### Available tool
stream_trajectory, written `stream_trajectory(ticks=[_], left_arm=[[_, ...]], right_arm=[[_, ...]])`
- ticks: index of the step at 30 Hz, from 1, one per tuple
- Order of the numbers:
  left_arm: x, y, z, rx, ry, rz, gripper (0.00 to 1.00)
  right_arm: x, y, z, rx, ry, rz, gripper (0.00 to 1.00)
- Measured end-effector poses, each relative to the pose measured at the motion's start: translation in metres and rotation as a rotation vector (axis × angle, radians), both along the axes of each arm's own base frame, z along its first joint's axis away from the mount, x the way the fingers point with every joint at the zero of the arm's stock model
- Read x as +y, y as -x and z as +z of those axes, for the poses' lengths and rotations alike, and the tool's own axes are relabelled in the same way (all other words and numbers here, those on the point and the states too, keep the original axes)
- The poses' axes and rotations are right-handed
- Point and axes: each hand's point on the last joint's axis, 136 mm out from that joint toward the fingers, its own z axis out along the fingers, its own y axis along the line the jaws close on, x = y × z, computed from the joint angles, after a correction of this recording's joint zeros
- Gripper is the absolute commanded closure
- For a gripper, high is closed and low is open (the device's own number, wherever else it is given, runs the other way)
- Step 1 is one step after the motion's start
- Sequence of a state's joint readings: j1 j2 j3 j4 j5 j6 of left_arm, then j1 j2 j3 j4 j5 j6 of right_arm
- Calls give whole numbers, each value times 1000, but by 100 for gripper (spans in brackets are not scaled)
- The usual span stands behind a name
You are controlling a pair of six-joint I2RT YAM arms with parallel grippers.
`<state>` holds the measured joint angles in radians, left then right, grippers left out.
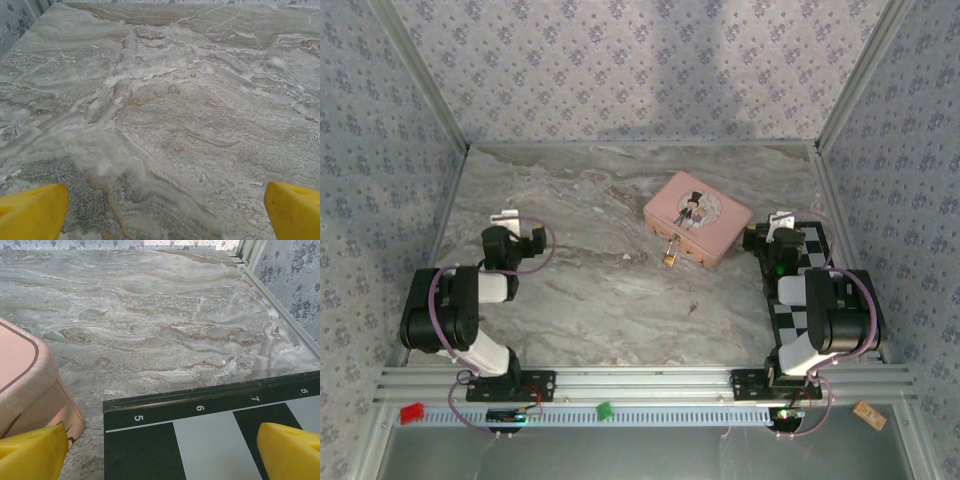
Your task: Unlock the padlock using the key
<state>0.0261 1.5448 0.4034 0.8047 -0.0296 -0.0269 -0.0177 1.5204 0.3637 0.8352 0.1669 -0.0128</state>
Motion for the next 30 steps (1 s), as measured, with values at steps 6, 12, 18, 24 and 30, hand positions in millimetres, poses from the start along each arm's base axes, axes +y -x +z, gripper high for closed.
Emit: stream_trajectory(ticks=[6,12,18,24,30], left_arm=[[0,0,0,0,0,0,0],[-6,1,-1,16,-8,-15,0],[-25,14,51,-84,-57,-24,0],[-8,40,102,-133,3,116,0],[8,70,141,-140,251,296,0]], right_arm=[[0,0,0,0,0,0,1],[1,0,0,0,5,7,1],[13,6,27,-47,21,54,1],[23,19,94,-152,15,94,1],[39,38,179,-238,-73,163,1]])
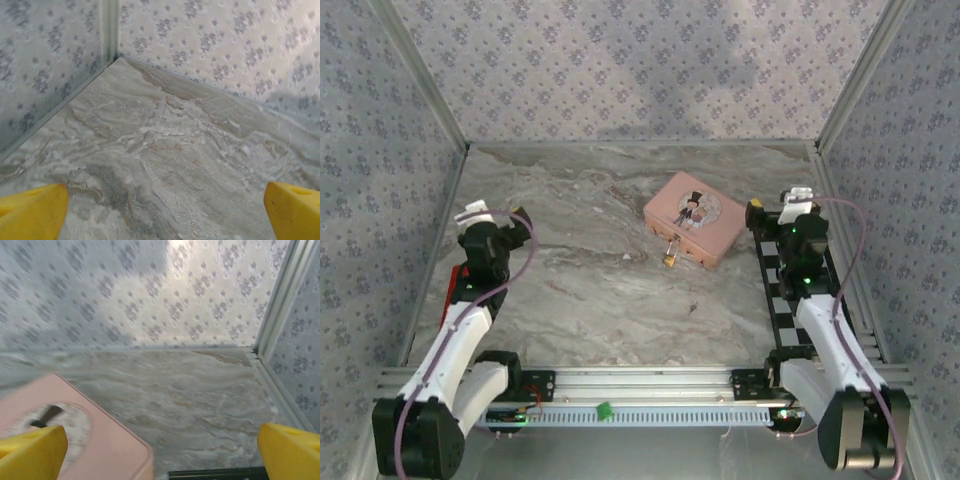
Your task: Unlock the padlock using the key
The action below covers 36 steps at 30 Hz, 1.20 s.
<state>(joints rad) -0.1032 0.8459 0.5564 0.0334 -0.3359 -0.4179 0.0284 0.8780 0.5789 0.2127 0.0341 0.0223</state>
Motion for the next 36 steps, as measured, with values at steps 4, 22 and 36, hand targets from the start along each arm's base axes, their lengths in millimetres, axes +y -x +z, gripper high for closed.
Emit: stream_trajectory(ticks=[4,22,36], left_arm=[[5,25,-2,40,159,68,0],[-99,62,-79,328,437,-439,0],[-106,71,-92,273,365,-513,0]], right_arm=[[6,25,33,12,-158,10,1],[105,113,-108,757,-486,251,12],[148,142,-189,1084,-144,223,22]])
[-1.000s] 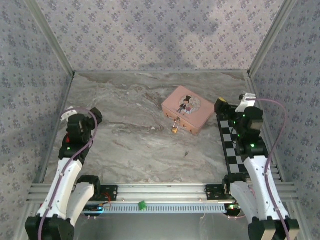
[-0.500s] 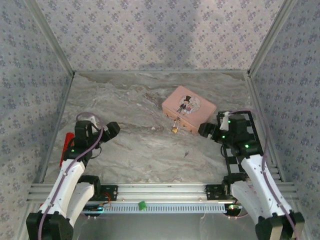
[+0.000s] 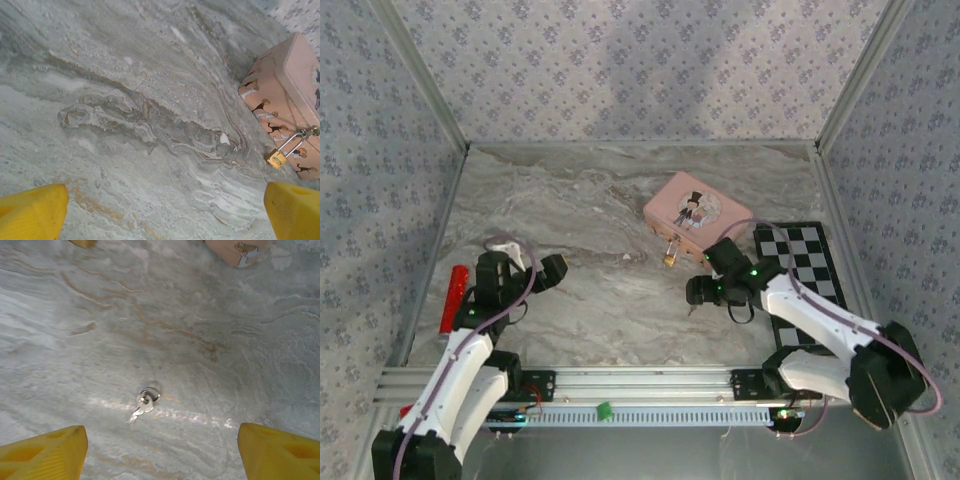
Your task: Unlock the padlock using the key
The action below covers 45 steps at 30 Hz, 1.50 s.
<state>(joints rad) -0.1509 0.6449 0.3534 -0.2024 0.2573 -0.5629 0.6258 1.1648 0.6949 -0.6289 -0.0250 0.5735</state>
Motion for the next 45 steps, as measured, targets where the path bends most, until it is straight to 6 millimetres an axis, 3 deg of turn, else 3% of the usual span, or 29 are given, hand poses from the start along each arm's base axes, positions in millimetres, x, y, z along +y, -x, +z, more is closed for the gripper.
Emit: stream_trajectory(ticks=[5,11,23,45], left_arm=[[7,8,0,-88,-20,22,0],[12,10,11,-161,-25,46,0],[14,10,5,-151,-32,56,0],[17,9,4,-150,-39,69,0]], right_arm=[[7,-2,-18,66,67,7,27],[20,-6,-26,86,113,34,36],[25,-9,-42,141,154,31,54],[24,-3,-54,178,193,45,70]])
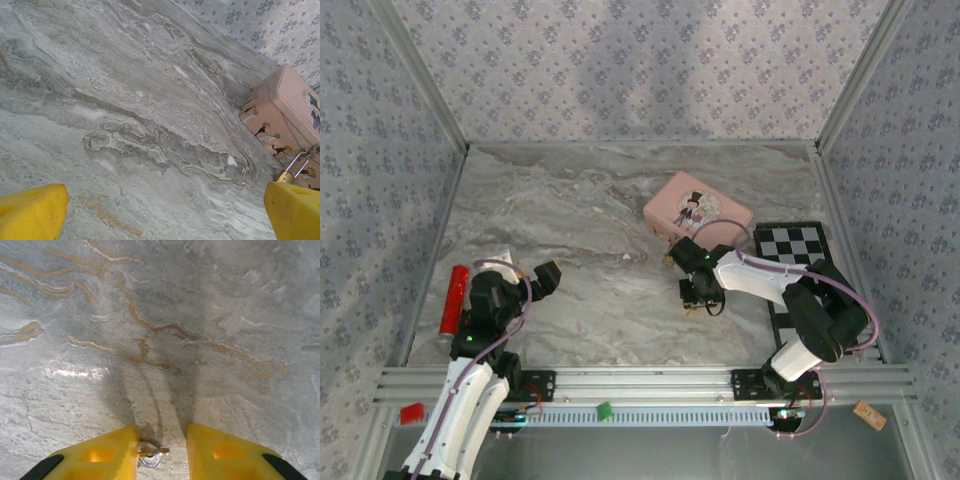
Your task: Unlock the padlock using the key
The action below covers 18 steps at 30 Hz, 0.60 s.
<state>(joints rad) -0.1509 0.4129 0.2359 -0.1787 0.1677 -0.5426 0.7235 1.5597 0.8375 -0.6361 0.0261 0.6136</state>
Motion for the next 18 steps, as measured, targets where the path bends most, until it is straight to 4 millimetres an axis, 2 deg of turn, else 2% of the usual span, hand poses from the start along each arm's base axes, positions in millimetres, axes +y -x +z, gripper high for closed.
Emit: stream_trajectory(ticks=[18], left_arm=[[1,0,-2,4,-2,4,0]], right_arm=[[8,7,1,-9,8,22,81]])
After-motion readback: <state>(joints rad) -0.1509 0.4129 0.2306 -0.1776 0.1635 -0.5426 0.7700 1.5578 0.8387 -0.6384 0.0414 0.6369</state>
